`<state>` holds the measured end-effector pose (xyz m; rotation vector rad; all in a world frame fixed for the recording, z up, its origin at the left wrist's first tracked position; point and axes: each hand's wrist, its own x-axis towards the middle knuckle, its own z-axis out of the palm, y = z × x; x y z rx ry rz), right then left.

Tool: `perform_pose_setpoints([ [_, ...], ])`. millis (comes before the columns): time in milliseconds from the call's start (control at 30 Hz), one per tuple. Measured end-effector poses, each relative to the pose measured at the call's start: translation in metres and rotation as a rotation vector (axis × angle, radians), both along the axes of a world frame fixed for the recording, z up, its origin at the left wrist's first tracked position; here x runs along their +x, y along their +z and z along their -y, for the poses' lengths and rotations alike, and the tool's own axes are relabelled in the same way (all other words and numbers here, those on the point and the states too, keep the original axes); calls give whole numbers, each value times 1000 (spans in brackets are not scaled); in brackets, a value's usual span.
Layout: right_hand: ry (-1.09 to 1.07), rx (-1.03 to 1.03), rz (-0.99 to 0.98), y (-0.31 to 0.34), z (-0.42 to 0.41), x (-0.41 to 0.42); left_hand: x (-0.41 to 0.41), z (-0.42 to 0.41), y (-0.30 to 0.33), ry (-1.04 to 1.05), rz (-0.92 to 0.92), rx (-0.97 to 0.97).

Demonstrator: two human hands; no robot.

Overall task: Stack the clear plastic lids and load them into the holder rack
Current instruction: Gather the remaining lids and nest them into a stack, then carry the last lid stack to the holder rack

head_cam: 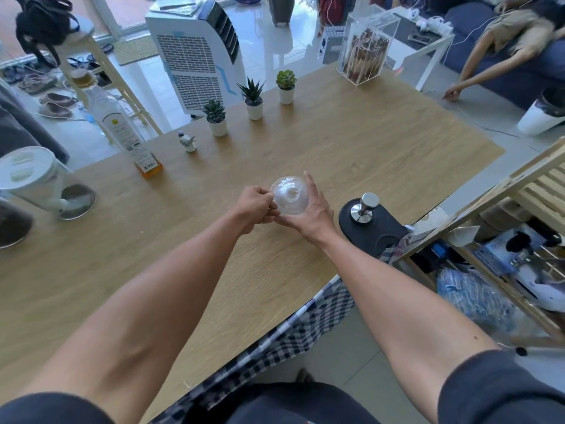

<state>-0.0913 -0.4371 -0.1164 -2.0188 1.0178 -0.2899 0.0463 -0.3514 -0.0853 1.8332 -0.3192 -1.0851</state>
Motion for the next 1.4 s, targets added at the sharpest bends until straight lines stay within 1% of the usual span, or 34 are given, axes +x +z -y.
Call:
perform_pose_setpoints([
  [100,5,-9,7,-4,1,0,-4,4,-3,25,65,25],
  [200,-1,4,-7,-5,5,2,-6,6,-6,81,157,101],
  [233,-1,10,-16,-5,6,2,-8,6,-8,83,200,111],
  [300,-2,11,-29,-5,8,4,-8,6,-14,56,227,97],
  [367,-2,12,-34,-3,10,5,-9,6,-22,50,187,87],
  [533,10,-54,-57,-3,2,3,-13,-1,-19,152,49,82],
  [667,30,-7,21,-4,-13,-3,-16,-13,-20,284,-79,64],
  [767,97,34,93,2,-21,-1,-17,-27,-15,395,-184,-40],
  [900,246,11,102,15,-42,20,-16,-71,4,470,-222,-173],
  [1000,371,0,116,27,-68,36,-10,-114,16,534,-217,-222],
  [1100,513,45,174,42,-101,51,-1,-160,26,585,-196,-261],
  [1267,667,106,169,69,-174,78,6,-250,44,719,-131,-301],
  [1400,757,105,165,87,-256,94,6,-336,59,842,-50,-302],
])
